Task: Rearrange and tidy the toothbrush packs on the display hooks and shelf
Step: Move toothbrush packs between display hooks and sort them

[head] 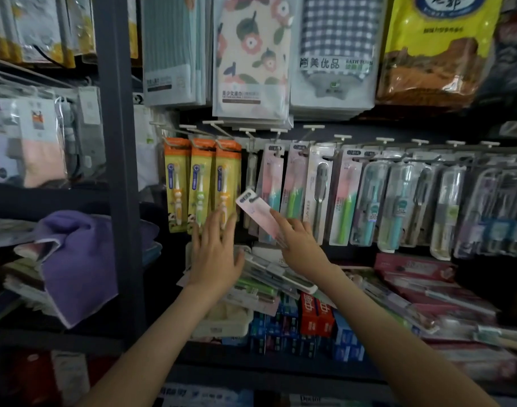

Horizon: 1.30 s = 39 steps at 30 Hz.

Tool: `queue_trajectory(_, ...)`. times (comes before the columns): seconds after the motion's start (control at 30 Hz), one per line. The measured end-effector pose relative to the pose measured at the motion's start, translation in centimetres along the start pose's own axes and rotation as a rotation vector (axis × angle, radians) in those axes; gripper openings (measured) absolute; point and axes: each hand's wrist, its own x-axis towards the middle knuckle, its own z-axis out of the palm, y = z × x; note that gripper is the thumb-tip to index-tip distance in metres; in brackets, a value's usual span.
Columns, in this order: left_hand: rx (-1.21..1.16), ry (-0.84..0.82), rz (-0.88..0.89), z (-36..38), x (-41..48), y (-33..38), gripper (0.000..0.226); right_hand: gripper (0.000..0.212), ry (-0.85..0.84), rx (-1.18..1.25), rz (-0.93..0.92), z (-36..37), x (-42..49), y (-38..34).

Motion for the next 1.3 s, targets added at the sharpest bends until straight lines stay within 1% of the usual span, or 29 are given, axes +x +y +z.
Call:
queue_trajectory(0.07,0.016,-0.164,0.008,0.6,-1.4,0.4,0.070,0.080,-0.145,-0.019,0.034,0.7,-1.3,2.4)
queue_trajectory(0.13,0.023,-0.278,0.014,1.2,-2.6,0.7,0.065,0.075,-0.292,-0.050,0.040,1.0,-2.5,4.6)
queue_trajectory(0.17,0.017,-0.322,0.015,1.7,-3.1,0.8,0.063,0.072,-0.333,-0.077,0.049,1.1,-3.0,5.6)
queue_trajectory(0.3,-0.007,-0.407,0.053,3.4,-4.2,2.0,0.056,0.067,-0.370,-0.100,0.165,1.8,-4.0,9.1)
queue_trajectory(0.37,-0.020,-0.445,0.076,4.1,-4.6,3.0,0.054,0.064,-0.377,-0.110,0.184,1.8,-4.3,10.2)
queue_trajectory(0.5,-0.073,-0.448,0.048,5.4,-5.1,5.3,0.054,0.047,-0.442,-0.130,0.205,2.1,-4.8,11.6)
queue_trajectory(0.57,-0.111,-0.440,0.046,5.9,-5.2,6.8,0.055,0.046,-0.425,-0.162,0.188,2.7,-5.2,12.9)
queue_trajectory(0.67,-0.165,-0.454,0.049,6.8,-5.2,9.3,0.057,0.048,-0.325,-0.110,0.148,2.9,-6.6,14.3)
queue_trajectory(0.7,-0.180,-0.446,0.058,7.3,-5.1,10.3,0.057,0.048,-0.273,-0.074,0.141,2.7,-7.2,14.7)
queue_trajectory(0.8,-0.234,-0.424,0.098,8.4,-4.4,14.0,0.055,0.049,-0.050,0.045,0.086,1.3,-9.8,16.7)
queue_trajectory(0.87,-0.268,-0.427,0.147,9.1,-4.0,17.1,0.054,0.046,0.046,0.093,0.120,-0.1,-11.9,19.5)
queue_trajectory(0.93,-0.287,-0.409,0.208,10.1,-3.7,20.3,0.055,0.042,0.090,0.091,0.230,-1.7,-14.1,23.0)
queue_trajectory(1.03,-0.324,-0.392,0.252,11.6,-3.9,25.1,0.054,0.041,0.082,0.044,0.399,-4.1,-17.6,28.6)
queue_trajectory(1.13,-0.368,-0.369,0.276,12.7,-4.3,29.6,0.051,0.037,-0.030,-0.042,0.501,-5.8,-20.4,32.6)
queue_trajectory(1.2,-0.381,-0.347,0.304,13.5,-4.6,32.2,0.049,0.041,-0.129,-0.142,0.502,-6.4,-21.7,34.3)
queue_trajectory(1.3,-0.381,-0.332,0.320,14.7,-5.0,34.7,0.046,0.042,-0.204,-0.223,0.414,-6.3,-22.4,35.4)
